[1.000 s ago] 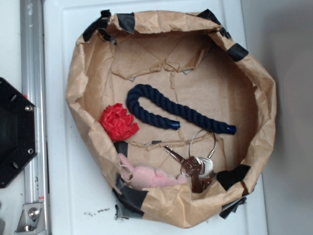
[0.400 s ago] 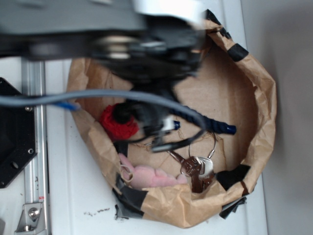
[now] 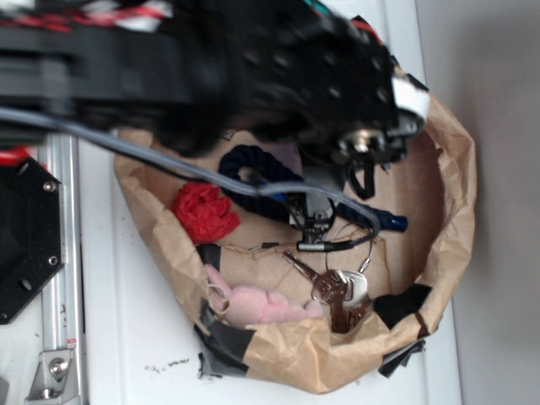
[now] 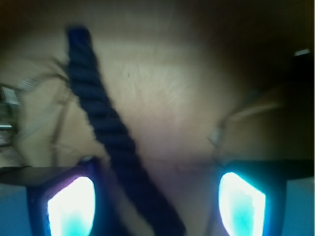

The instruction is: Grab the blue rope.

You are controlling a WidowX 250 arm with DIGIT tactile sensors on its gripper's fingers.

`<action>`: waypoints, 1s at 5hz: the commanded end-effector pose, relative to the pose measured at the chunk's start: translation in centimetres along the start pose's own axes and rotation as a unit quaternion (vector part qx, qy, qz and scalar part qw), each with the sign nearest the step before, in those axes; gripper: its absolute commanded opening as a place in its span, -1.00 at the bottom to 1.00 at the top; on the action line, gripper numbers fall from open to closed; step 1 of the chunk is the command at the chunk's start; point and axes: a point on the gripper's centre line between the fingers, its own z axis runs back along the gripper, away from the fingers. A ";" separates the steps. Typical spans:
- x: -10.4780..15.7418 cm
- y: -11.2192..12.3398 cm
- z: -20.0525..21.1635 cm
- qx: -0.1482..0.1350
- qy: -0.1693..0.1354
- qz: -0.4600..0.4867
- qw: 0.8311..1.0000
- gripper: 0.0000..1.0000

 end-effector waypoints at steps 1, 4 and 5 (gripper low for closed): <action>2.9 -2.3 -2.1 0.000 -0.014 0.005 1.000 -1.00; 2.3 -2.5 -2.9 0.014 -0.010 -0.007 1.000 -1.00; 1.5 -2.1 0.1 0.018 -0.050 -0.015 0.998 -1.00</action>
